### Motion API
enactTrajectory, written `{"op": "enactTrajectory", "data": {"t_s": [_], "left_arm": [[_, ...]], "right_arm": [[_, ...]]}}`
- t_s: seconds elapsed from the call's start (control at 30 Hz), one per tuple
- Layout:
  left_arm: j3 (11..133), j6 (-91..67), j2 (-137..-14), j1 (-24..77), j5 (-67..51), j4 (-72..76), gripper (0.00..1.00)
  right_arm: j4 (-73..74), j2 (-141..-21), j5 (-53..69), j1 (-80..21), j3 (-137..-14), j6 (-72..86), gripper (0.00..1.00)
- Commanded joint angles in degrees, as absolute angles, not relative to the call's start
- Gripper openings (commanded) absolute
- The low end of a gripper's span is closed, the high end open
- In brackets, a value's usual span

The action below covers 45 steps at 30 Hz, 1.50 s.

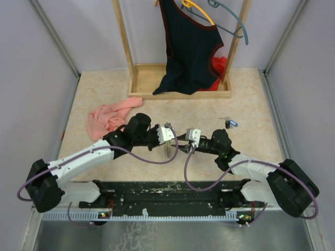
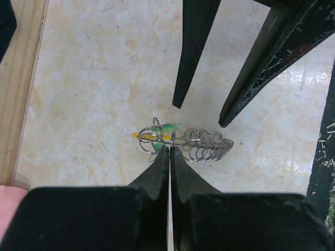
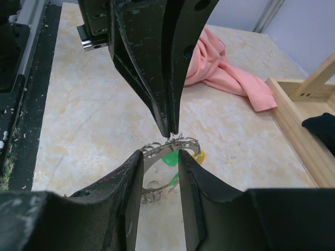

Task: Put the keys on the keyring

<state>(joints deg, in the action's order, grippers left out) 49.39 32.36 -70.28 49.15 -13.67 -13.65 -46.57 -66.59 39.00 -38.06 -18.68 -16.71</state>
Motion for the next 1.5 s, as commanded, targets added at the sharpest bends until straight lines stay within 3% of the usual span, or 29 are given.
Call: {"op": "enactTrajectory", "data": {"t_s": [0.0, 0.97, 1.07, 1.13, 1.2, 1.47], "left_arm": [[51.2, 34.5, -68.8, 49.6, -15.7, -14.6, 0.01], [50.3, 35.1, -69.3, 50.5, -19.0, -13.6, 0.01], [50.4, 35.0, -69.6, 50.6, -19.3, -13.6, 0.01], [50.2, 35.2, -69.4, 50.5, -19.6, -13.6, 0.01], [49.8, 35.9, -69.0, 50.5, -19.7, -13.6, 0.01], [46.5, 36.1, -66.6, 50.5, -18.6, -11.4, 0.24]], "right_arm": [[-51.2, -68.4, 39.2, -37.6, -19.7, -19.0, 0.32], [-55.8, -73.6, 41.5, -37.6, -21.9, -18.0, 0.16], [-55.8, -73.7, 41.6, -37.6, -21.9, -17.9, 0.1], [-56.0, -73.8, 41.6, -37.6, -21.8, -17.7, 0.01], [-56.4, -73.9, 41.5, -37.7, -21.7, -17.5, 0.0], [-58.2, -74.1, 42.1, -37.6, -21.1, -16.4, 0.0]]}}
